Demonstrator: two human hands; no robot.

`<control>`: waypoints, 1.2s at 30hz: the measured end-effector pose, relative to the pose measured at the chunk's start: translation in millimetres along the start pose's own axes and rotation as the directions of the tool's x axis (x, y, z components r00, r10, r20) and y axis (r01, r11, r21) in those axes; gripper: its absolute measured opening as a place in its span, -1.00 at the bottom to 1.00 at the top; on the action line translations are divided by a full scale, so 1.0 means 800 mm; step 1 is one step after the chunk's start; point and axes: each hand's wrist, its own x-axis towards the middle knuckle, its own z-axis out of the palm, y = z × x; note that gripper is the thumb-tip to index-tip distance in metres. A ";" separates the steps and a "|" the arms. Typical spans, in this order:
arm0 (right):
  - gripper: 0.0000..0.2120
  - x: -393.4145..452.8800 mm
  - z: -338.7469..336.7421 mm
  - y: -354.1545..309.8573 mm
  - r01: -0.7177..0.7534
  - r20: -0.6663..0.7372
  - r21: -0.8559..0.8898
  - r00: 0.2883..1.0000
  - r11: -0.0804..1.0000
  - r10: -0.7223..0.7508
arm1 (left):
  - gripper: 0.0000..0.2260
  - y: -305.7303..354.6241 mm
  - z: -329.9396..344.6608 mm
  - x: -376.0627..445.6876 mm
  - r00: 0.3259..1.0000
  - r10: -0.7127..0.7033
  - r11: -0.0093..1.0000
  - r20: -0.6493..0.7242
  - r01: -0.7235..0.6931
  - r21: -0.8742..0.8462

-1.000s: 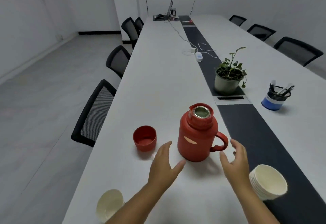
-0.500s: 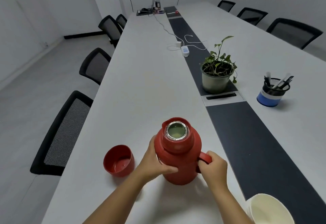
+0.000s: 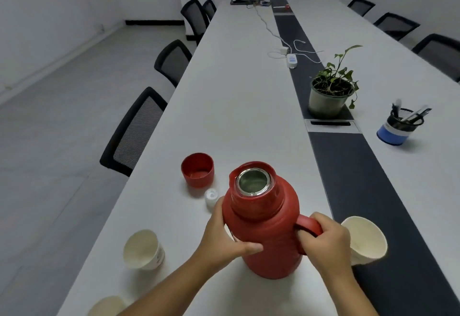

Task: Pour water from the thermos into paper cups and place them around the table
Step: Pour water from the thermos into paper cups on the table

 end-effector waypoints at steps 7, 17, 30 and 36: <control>-0.79 -0.098 -0.028 -0.055 0.082 0.206 0.002 0.975 0.997 -0.080 | -0.28 -0.016 -0.024 -0.128 0.991 -0.076 0.991 -0.112 0.063 -0.117; -0.56 -0.188 -0.002 -0.092 0.238 0.388 -0.112 0.904 0.965 -0.178 | -0.18 -0.069 -0.052 -0.251 0.967 -0.150 0.950 -0.207 0.083 -0.301; -0.38 -0.226 0.041 -0.118 0.281 0.446 -0.260 0.883 0.924 -0.143 | -0.24 -0.108 -0.079 -0.284 0.962 -0.201 0.878 -0.183 0.094 -0.470; -0.61 -0.228 0.056 -0.124 0.309 0.485 -0.312 0.865 0.899 -0.129 | -0.28 -0.116 -0.086 -0.287 0.961 -0.211 0.846 -0.176 0.089 -0.526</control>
